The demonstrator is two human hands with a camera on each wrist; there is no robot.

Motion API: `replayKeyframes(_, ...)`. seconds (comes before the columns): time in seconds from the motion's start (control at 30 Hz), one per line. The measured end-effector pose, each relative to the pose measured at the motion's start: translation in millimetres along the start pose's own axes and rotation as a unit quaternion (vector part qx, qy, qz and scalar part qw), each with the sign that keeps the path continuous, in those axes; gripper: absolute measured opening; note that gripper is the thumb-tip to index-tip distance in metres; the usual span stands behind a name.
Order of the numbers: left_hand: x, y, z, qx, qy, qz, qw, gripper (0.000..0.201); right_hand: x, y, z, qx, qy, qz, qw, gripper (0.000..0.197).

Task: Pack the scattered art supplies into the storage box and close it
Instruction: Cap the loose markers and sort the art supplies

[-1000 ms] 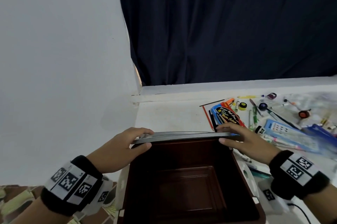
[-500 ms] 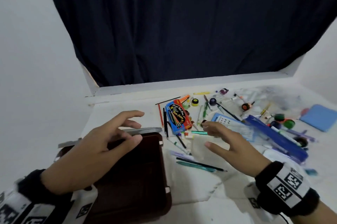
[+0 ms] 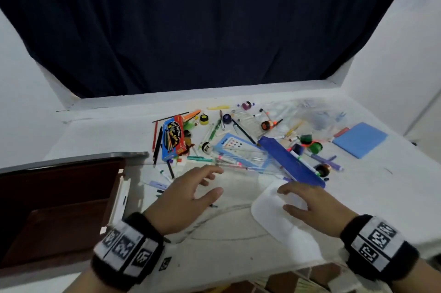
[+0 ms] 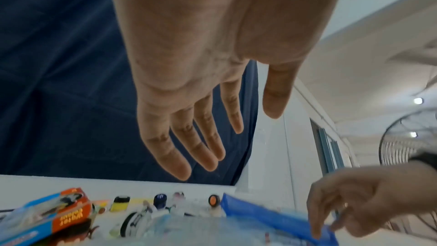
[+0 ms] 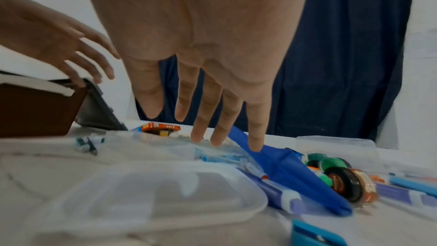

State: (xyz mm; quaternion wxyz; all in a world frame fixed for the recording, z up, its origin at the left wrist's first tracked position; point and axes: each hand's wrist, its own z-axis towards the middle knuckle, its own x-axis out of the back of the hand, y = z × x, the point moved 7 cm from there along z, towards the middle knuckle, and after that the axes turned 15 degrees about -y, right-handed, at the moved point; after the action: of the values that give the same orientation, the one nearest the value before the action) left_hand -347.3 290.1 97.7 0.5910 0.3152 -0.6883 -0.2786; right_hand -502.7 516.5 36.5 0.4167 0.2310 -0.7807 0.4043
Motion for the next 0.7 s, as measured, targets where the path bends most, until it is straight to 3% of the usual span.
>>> replayKeyframes(0.2, -43, -22, 82, 0.076, -0.107, 0.2, 0.971, 0.063, -25, 26, 20, -0.03, -0.125, -0.109, 0.986, 0.065)
replayKeyframes(0.33, -55, -37, 115, 0.123, -0.168, 0.273, 0.939, 0.081, -25, 34, 31, -0.041, -0.141, -0.17, 0.974, 0.076)
replayKeyframes(0.57, -53, -48, 139, 0.143, -0.166, 0.312, 0.925, 0.085, 0, 18, 57, -0.031, -0.152, -0.287, 0.945, 0.104)
replayKeyframes(0.7, -49, -50, 142, 0.141, -0.164, 0.309, 0.926, 0.083, -1, 14, 75, -0.024, -0.183, -0.339, 0.922, 0.109)
